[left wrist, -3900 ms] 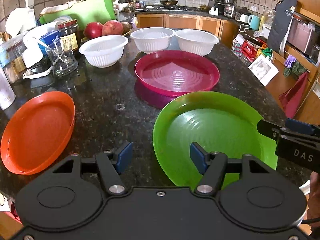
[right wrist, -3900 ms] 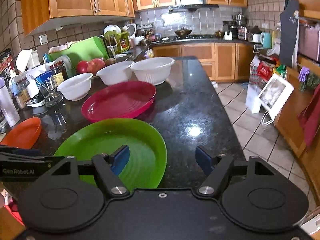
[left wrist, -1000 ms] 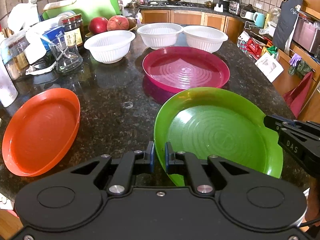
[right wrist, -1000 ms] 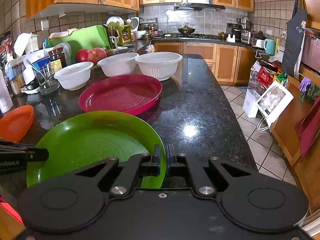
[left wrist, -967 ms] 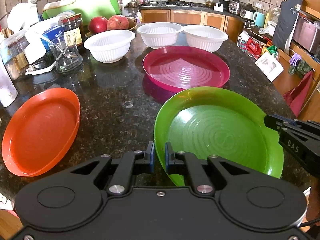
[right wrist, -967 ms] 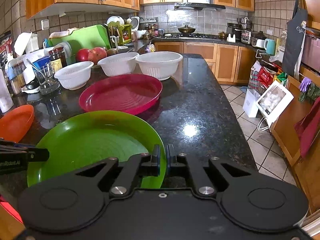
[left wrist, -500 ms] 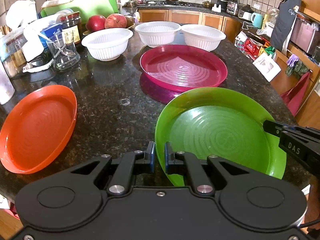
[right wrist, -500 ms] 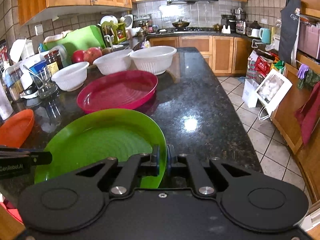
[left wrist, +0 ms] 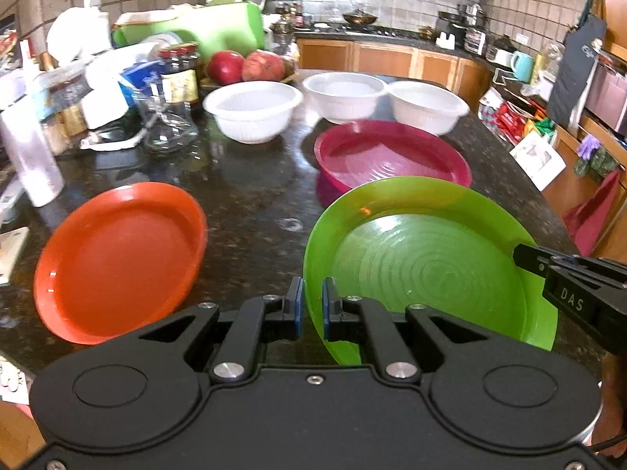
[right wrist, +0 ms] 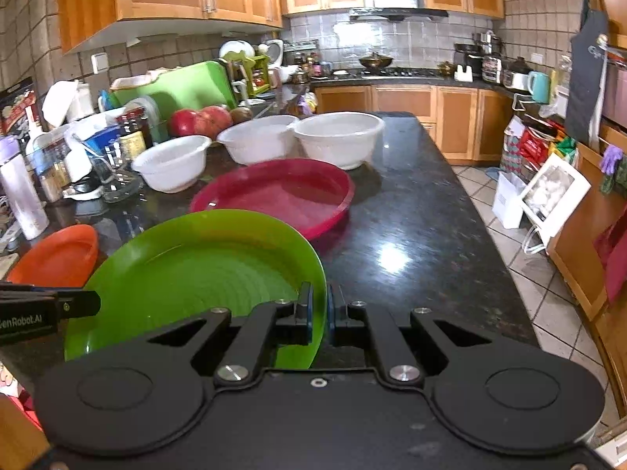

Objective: Organize plates and bowls

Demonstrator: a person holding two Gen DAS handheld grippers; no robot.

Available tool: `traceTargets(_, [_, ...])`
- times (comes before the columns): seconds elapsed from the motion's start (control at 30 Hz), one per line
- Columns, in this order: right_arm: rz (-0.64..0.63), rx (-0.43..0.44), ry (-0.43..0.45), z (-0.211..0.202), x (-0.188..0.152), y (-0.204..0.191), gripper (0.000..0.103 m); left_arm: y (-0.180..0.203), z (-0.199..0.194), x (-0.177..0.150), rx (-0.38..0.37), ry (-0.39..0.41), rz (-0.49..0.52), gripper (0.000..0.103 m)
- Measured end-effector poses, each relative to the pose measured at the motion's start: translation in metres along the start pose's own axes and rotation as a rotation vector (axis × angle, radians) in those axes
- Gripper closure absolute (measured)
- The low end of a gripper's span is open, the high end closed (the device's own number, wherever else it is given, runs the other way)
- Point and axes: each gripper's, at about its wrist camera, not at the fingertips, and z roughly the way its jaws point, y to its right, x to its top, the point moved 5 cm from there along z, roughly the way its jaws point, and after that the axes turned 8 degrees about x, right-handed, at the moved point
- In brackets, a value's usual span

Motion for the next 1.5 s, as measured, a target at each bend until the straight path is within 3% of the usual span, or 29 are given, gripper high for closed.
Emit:
traceTargets(0.63, [-0.079,0.135,0.0,0.038,0.022,-0.143,0.094,-0.13,-0.007,0.013,0.148,0.043,-0.062,0.091])
traceTargets(1.17, [-0.054,0.062,-0.038,0.067,0.013,-0.201,0.092,-0.2,0.022,0.016,0.09,0.03,0.006,0.091])
traceTargets(1.23, [-0.033,0.056,-0.042,0.067,0.011,-0.202,0.088,-0.202,0.026,0.017,0.074,0.024,0.019,0.086])
traceTargets(1.3, [-0.016,0.041,-0.033,0.071,0.01,-0.206,0.082,-0.205,0.031,0.016,0.052,0.017,0.027,0.071])
traceTargets(1.33, [-0.009,0.034,-0.024,0.07,0.01,-0.207,0.076,-0.205,0.032,0.016,0.036,0.017,0.033,0.06])
traceTargets(1.4, [-0.003,0.017,0.002,0.07,0.009,-0.21,0.061,-0.207,0.032,0.016,0.024,0.034,0.031,0.05])
traceTargets(1.5, [0.002,-0.005,0.019,0.068,0.009,-0.212,0.059,-0.209,0.03,0.017,0.027,0.066,0.044,0.049])
